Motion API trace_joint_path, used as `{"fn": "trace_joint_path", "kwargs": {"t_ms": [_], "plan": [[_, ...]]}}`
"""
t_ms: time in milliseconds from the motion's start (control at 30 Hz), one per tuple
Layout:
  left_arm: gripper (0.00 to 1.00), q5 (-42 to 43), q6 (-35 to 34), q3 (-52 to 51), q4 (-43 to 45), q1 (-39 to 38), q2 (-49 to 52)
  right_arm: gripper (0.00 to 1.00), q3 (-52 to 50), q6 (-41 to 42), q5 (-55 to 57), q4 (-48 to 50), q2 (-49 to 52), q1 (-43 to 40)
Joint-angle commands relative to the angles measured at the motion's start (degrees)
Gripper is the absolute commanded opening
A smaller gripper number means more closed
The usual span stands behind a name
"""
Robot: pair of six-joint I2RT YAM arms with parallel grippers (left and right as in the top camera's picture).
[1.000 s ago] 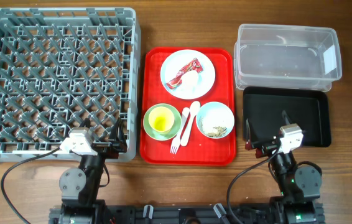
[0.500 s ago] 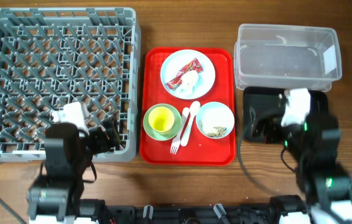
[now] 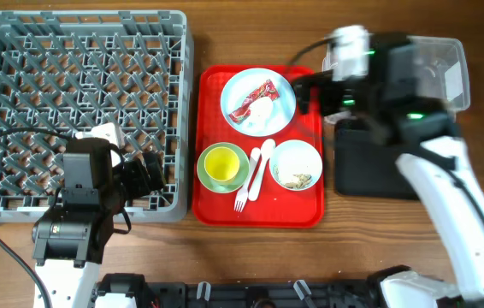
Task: Sort waste into correct bins and load items into the dishwasher rack
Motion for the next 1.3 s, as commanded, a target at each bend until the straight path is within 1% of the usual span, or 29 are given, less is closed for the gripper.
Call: {"fn": "trace_joint_path", "kwargs": {"t_ms": [0,33,133,200,300,333,367,433,500,533,600,633,700,733,800,900,967,1033,1100,1167,1200,1233,1267], "plan": [[1.00,0.1,0.9,1.2,0.2,0.3,0.0,1.00,1.2,5.4,12.3,3.9,6.1,7.5],[1.00,0.1,0.9,1.2,0.2,0.3,0.0,1.00,1.2,6.9,13.1,4.9,8.6,8.6],[1.00,0.1,0.9,1.2,0.2,0.3,0.0,0.98,1.2,15.0,14.8,7.9,16.0,9.4],[1.00,0.1,0.9,1.2,0.2,0.3,0.0,0.92,1.2,18.6,14.9,9.2,20.0,9.5],[1.00,0.1,0.9,1.2,0.2,0.3,0.0,0.91,1.2,25.6,14.8,10.9,25.5,9.5],[1.00,0.1,0.9,1.2,0.2,0.3,0.0,0.90,1.2,26.9,14.8,11.6,27.6,9.5],[1.00,0.1,0.9,1.2,0.2,0.3,0.0,0.87,1.2,27.6,14.8,12.2,29.2,9.5],[1.00,0.1,0.9,1.2,0.2,0.3,0.0,0.86,1.2,28.5,14.7,13.5,32.0,9.5],[1.00,0.1,0.9,1.2,0.2,0.3,0.0,0.81,1.2,29.9,14.6,13.8,34.3,9.5],[1.00,0.1,0.9,1.2,0.2,0.3,0.0,0.76,1.2,30.0,14.5,13.9,34.8,9.5],[1.00,0.1,0.9,1.2,0.2,0.3,0.0,0.55,1.2,29.9,14.4,13.9,35.2,9.5],[1.00,0.1,0.9,1.2,0.2,0.3,0.0,0.43,1.2,29.9,14.4,13.9,34.7,9.5],[1.00,0.1,0.9,1.2,0.2,0.3,0.0,0.26,1.2,29.0,14.6,13.6,32.9,9.4],[1.00,0.1,0.9,1.2,0.1,0.3,0.0,0.12,1.2,27.5,14.9,13.2,30.5,9.0],[1.00,0.1,0.9,1.2,0.2,0.3,0.0,0.07,1.2,25.3,17.5,11.4,24.7,7.8],[1.00,0.1,0.9,1.2,0.1,0.3,0.0,0.07,1.2,21.4,23.2,9.7,15.0,4.9],[1.00,0.1,0.9,1.2,0.1,0.3,0.0,0.10,1.2,20.3,27.8,8.8,9.4,1.0],[1.00,0.1,0.9,1.2,0.1,0.3,0.0,0.13,1.2,20.3,28.5,7.9,8.7,-2.3],[1.00,0.1,0.9,1.2,0.2,0.3,0.0,0.18,1.2,20.3,28.5,6.8,10.7,-7.0],[1.00,0.1,0.9,1.2,0.2,0.3,0.0,0.21,1.2,20.3,28.3,7.2,12.8,-9.8],[1.00,0.1,0.9,1.2,0.2,0.3,0.0,0.26,1.2,20.4,28.3,7.3,14.1,-11.2],[1.00,0.1,0.9,1.2,0.1,0.3,0.0,0.33,1.2,20.5,27.9,7.5,15.1,-12.1],[1.00,0.1,0.9,1.2,0.1,0.3,0.0,0.59,1.2,20.5,26.5,8.3,16.4,-13.0]]}}
